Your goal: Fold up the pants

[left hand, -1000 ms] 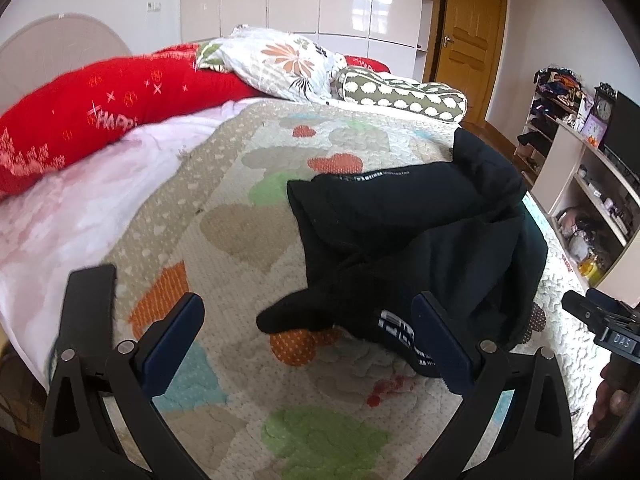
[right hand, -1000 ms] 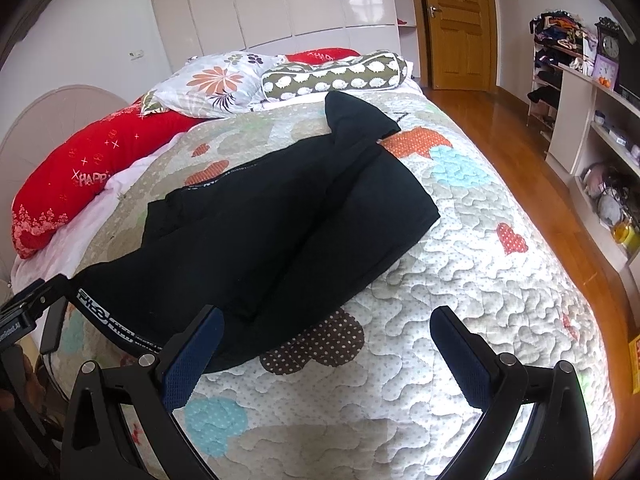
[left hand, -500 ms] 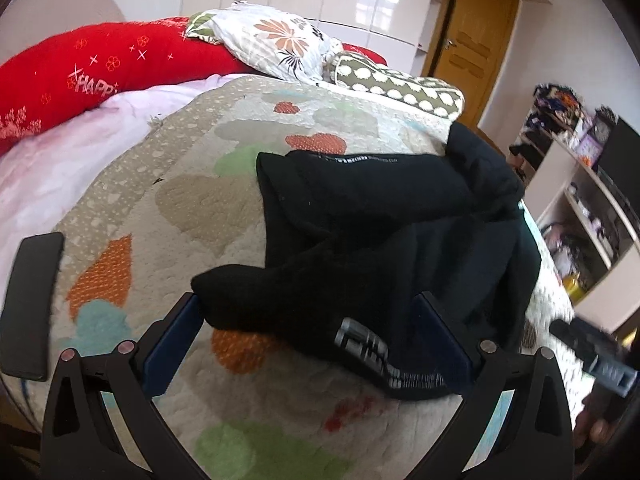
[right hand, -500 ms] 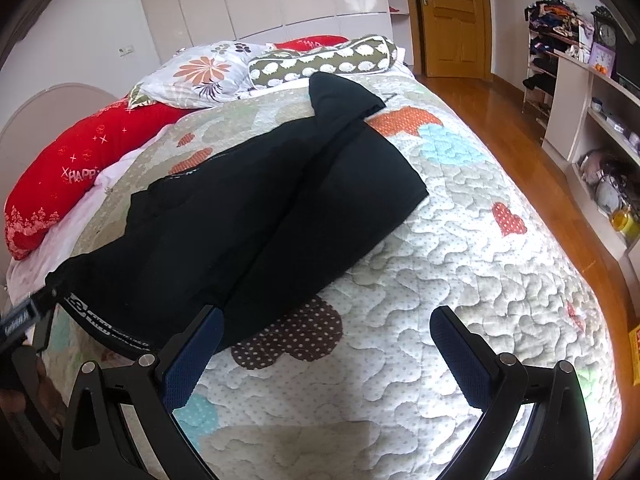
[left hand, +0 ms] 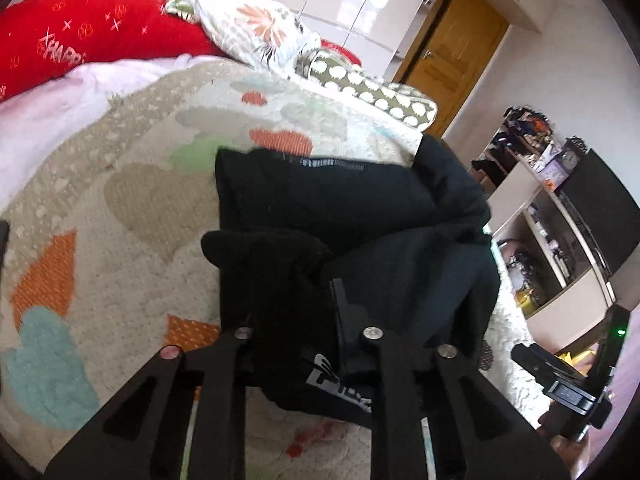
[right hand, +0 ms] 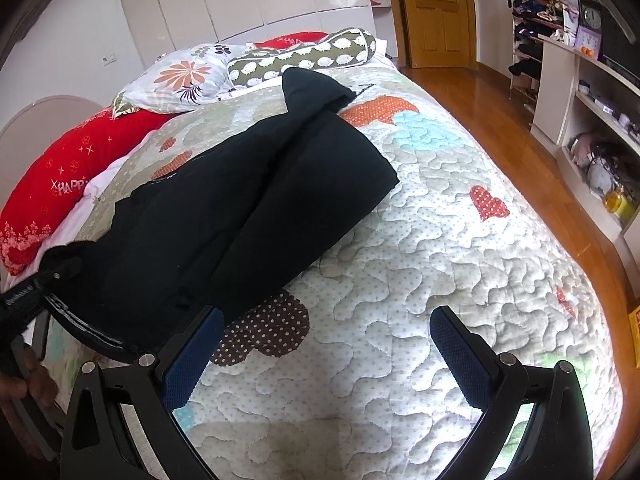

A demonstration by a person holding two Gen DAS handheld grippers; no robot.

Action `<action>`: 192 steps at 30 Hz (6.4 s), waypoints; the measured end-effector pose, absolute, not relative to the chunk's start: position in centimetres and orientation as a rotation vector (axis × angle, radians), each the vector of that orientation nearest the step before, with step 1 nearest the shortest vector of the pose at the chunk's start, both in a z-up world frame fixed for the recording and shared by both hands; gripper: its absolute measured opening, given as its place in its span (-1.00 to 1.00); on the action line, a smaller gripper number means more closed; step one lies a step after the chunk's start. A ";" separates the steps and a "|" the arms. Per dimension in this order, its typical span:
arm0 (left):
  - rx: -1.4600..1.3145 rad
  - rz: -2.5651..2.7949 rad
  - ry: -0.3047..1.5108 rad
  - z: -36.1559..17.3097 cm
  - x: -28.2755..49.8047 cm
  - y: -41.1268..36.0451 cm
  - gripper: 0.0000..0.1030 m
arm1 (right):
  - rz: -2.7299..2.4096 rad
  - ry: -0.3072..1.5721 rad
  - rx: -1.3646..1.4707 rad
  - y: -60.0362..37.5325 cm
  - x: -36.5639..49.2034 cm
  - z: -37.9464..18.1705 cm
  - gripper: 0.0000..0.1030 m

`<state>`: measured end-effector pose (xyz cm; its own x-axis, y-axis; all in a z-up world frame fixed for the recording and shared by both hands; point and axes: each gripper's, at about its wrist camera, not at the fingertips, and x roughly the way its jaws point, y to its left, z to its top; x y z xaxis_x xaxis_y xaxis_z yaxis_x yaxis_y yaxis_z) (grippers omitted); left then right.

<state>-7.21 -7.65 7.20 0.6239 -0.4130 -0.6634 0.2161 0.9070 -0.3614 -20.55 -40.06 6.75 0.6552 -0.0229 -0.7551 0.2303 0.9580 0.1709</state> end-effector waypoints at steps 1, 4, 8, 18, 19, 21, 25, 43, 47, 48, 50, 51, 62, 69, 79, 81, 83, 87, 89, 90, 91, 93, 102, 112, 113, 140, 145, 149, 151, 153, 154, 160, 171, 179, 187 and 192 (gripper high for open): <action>-0.256 -0.363 0.810 7.7 -7.3 -7.2 -0.71 | -0.145 0.844 0.262 -40.0 -20.6 6.8 0.99; -0.270 -0.353 0.776 9.2 -7.6 -5.3 -0.74 | -0.138 0.840 0.264 -39.9 -20.5 6.9 0.99; -0.293 -0.254 0.735 10.1 -7.9 -1.5 -0.74 | -0.121 0.845 0.275 -39.8 -19.8 6.7 0.99; -0.270 -0.081 0.795 6.4 -6.5 2.6 -0.74 | -0.129 0.830 0.374 -42.3 -16.9 5.6 0.98; -0.257 -0.077 0.789 6.5 -6.7 2.4 -0.74 | -0.136 0.822 0.379 -42.7 -16.5 5.6 0.98; -0.250 -0.076 0.786 6.6 -6.7 2.5 -0.74 | -0.140 0.804 0.412 -43.8 -15.6 5.6 0.94; -0.244 -0.075 0.796 6.7 -6.7 2.3 -0.73 | -0.069 0.824 0.494 -45.0 -12.8 4.0 0.80; -0.248 -0.276 0.953 5.5 -11.2 0.1 -0.47 | -0.285 0.827 0.235 -46.1 -24.4 9.7 -0.22; -0.217 -0.252 0.989 4.4 -12.1 0.1 -0.28 | -0.442 0.933 0.169 -47.6 -24.8 6.9 -0.21; -0.195 -0.239 0.976 4.7 -12.4 0.2 -0.07 | -0.429 0.914 0.200 -47.9 -25.2 7.2 -0.21; -0.147 -0.201 0.945 5.8 -12.8 0.7 0.07 | -0.388 0.864 0.242 -47.7 -25.4 8.2 -0.14; -0.133 -0.187 0.929 6.4 -13.1 1.0 0.07 | -0.349 0.844 0.245 -47.1 -25.3 8.7 -0.10; -0.078 -0.217 0.823 8.2 -12.7 -1.1 0.19 | 0.025 0.903 0.192 -37.3 -18.7 6.1 0.06; -0.015 -0.233 0.898 4.2 -11.9 -3.4 0.26 | 0.063 0.969 0.131 -35.0 -17.0 3.0 0.27; -0.061 -0.256 0.835 7.8 -10.5 -2.2 0.65 | 0.106 0.860 0.238 -35.9 -11.0 8.2 0.44; -0.089 -0.223 0.826 8.8 -8.8 -1.6 0.65 | 0.097 0.818 0.304 -36.9 -9.0 9.0 0.61; -0.120 -0.215 0.845 9.2 -6.8 -1.0 0.65 | 0.115 0.789 0.434 -38.2 -5.6 9.2 0.62; -0.194 -0.194 0.882 9.4 -3.0 -0.3 0.66 | 0.144 0.832 0.605 -40.0 0.1 7.3 0.62; -0.219 -0.198 0.912 9.0 -1.0 -0.2 0.66 | 0.097 0.879 0.604 -40.4 1.8 5.6 0.54; -0.223 -0.198 0.933 8.6 0.0 -0.4 0.66 | 0.095 0.884 0.611 -40.6 2.0 5.1 0.34; -0.221 -0.198 0.950 8.3 0.5 -0.5 0.66 | 0.125 0.881 0.629 -40.8 2.0 4.6 -0.35; -0.219 -0.214 0.974 7.8 1.7 -0.7 0.66 | 0.170 0.866 0.628 -41.2 0.9 4.5 -0.95; -0.132 -0.269 1.035 5.7 6.9 -2.5 0.66 | 0.049 0.956 0.335 -42.5 -8.1 4.7 -0.75; 0.137 -0.327 1.062 2.6 10.8 -6.8 0.74 | 0.221 0.766 0.085 -38.2 -5.8 12.5 0.68; 0.138 -0.338 1.060 2.6 11.1 -6.9 0.75 | 0.248 0.772 -0.015 -36.2 -4.2 12.5 0.68; 0.320 -0.537 0.882 6.5 10.1 -10.4 -0.65 | 0.268 0.824 -0.321 -30.4 3.8 9.8 -0.89; 0.309 -0.534 0.730 13.1 6.6 -10.7 -0.67 | 0.235 0.653 -0.292 -31.3 -2.7 16.1 -0.89; 0.276 -0.552 0.598 17.6 1.1 -9.2 -0.67 | 0.230 0.527 -0.275 -31.0 -10.9 19.2 -0.89; 0.270 -0.545 0.534 18.7 -2.4 -8.3 -0.67 | 0.247 0.496 -0.272 -30.3 -14.8 19.5 -0.89; 0.257 -0.549 0.475 18.9 -6.7 -7.0 -0.67 | 0.271 0.501 -0.242 -29.7 -18.9 18.5 -0.89; 0.249 -0.547 0.462 18.4 -8.6 -6.3 -0.67 | 0.288 0.522 -0.232 -29.2 -20.5 17.5 -0.89; 0.341 -0.504 0.608 10.0 -13.7 -5.6 -0.67 | 0.337 0.770 -0.186 -26.4 -24.3 7.2 -0.89; 0.309 -0.491 0.763 4.1 -15.9 -4.3 -0.61 | 0.361 0.753 0.169 -30.0 -22.3 11.0 0.47; 0.280 -0.482 0.778 3.5 -16.3 -4.2 -0.61 | 0.213 0.969 0.014 -24.7 -11.3 5.1 0.15; 0.252 -0.493 0.783 3.7 -16.6 -3.7 -0.61 | 0.137 0.781 0.205 -33.7 -16.5 10.8 -0.95; 0.223 -0.505 0.752 5.0 -17.4 -3.1 -0.55 | -0.052 0.703 0.331 -43.4 -25.2 12.9 -0.95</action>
<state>-17.35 -3.11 4.96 0.6188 -0.3569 -0.6998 0.5130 0.8582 0.0160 -25.23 -43.39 12.89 0.7640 0.0638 -0.6420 0.1576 0.9465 0.2816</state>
